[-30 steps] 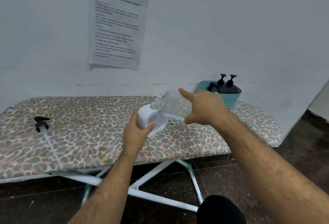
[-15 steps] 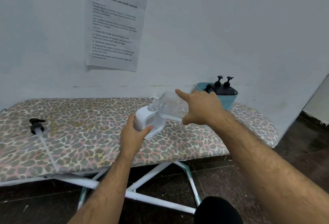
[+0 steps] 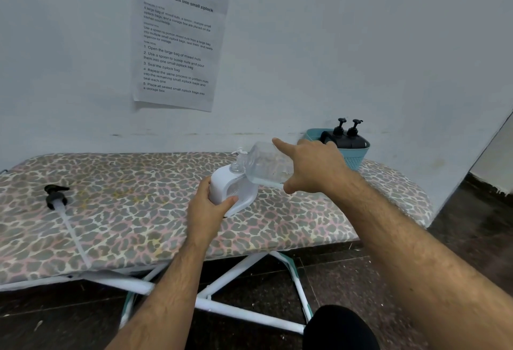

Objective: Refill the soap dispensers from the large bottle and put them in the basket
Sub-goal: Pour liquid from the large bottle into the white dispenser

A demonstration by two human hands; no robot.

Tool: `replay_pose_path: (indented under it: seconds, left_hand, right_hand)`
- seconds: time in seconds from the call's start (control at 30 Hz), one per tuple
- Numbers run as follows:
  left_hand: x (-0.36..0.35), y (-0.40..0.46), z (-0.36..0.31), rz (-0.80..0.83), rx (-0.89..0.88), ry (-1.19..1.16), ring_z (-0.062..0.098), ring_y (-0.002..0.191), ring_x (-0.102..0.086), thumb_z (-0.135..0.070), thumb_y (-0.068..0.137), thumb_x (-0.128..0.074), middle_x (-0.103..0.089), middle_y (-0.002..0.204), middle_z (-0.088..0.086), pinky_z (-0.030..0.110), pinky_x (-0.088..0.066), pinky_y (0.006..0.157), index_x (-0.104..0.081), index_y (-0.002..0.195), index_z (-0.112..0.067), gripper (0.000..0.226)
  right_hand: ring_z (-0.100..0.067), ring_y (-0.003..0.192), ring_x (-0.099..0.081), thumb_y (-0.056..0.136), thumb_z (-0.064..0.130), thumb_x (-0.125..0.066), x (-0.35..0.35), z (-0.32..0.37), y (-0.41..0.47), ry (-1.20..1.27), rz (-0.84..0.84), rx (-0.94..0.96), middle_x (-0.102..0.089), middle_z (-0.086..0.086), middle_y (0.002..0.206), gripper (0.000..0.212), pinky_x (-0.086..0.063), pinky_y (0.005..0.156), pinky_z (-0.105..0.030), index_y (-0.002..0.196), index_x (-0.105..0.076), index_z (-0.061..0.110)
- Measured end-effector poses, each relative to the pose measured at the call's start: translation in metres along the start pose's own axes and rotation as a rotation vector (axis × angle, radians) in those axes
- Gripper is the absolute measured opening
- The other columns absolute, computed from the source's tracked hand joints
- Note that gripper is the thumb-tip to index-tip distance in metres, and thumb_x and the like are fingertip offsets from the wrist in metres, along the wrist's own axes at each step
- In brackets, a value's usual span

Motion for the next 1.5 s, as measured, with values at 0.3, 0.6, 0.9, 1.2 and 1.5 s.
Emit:
replay_pose_path:
  seconds: [0.3,0.6,0.9,1.2,1.5]
  left_hand:
    - [0.0002,0.0001,0.0020,0.004,0.003,-0.008,0.014,0.102,-0.066,-0.030,0.074,-0.085,-0.066,0.116,-0.009,0.046,-0.059,0.084,-0.053,0.129,-0.031,0.064]
    - [-0.0001,0.0006,0.0023,0.001,0.001,-0.001,0.016,0.104,-0.065,-0.029,0.074,-0.085,-0.066,0.118,-0.007,0.046,-0.059,0.085,-0.053,0.132,-0.028,0.066]
    - [-0.0001,0.0014,0.0024,0.002,0.009,-0.002,0.015,0.101,-0.067,-0.029,0.073,-0.086,-0.066,0.117,-0.006,0.045,-0.060,0.082,-0.052,0.133,-0.028,0.068]
    - [0.0002,-0.0004,0.0007,0.006,0.001,-0.015,0.014,0.100,-0.066,-0.027,0.074,-0.085,-0.066,0.115,-0.006,0.044,-0.060,0.081,-0.053,0.130,-0.029,0.064]
    - [0.0003,-0.0008,-0.0016,0.003,-0.008,-0.008,0.014,0.100,-0.065,-0.025,0.076,-0.084,-0.065,0.117,-0.004,0.034,-0.058,0.077,-0.052,0.132,-0.026,0.065]
  right_hand:
    - [-0.023,0.105,-0.057,0.078,0.053,-0.073,-0.0013,-0.0002,0.0002,-0.003,0.002,0.002,-0.043,0.002,0.098,0.100,-0.041,0.100,-0.048,0.155,-0.010,0.041]
    - [-0.023,0.106,-0.057,0.078,0.053,-0.072,-0.0015,-0.0001,0.0005,-0.001,0.006,-0.003,-0.045,0.002,0.099,0.101,-0.040,0.100,-0.048,0.156,-0.009,0.041]
    - [-0.023,0.107,-0.057,0.078,0.053,-0.073,-0.0018,0.0000,0.0008,0.007,0.012,-0.005,-0.043,0.003,0.098,0.102,-0.040,0.102,-0.049,0.156,-0.009,0.041]
    - [-0.023,0.104,-0.057,0.078,0.051,-0.073,-0.0008,0.0000,-0.0001,0.007,0.012,-0.004,-0.045,0.002,0.098,0.100,-0.041,0.099,-0.048,0.156,-0.010,0.041]
    - [-0.023,0.105,-0.058,0.078,0.051,-0.073,0.0001,0.0008,0.0003,0.001,0.014,-0.007,-0.045,0.002,0.098,0.101,-0.041,0.101,-0.049,0.156,-0.010,0.041]
Point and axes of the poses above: each hand's wrist, its own y-axis towards the middle knuckle, its own x-axis out of the back of the hand, z = x × y, the point moved 4 cm from there along y, towards the middle knuckle
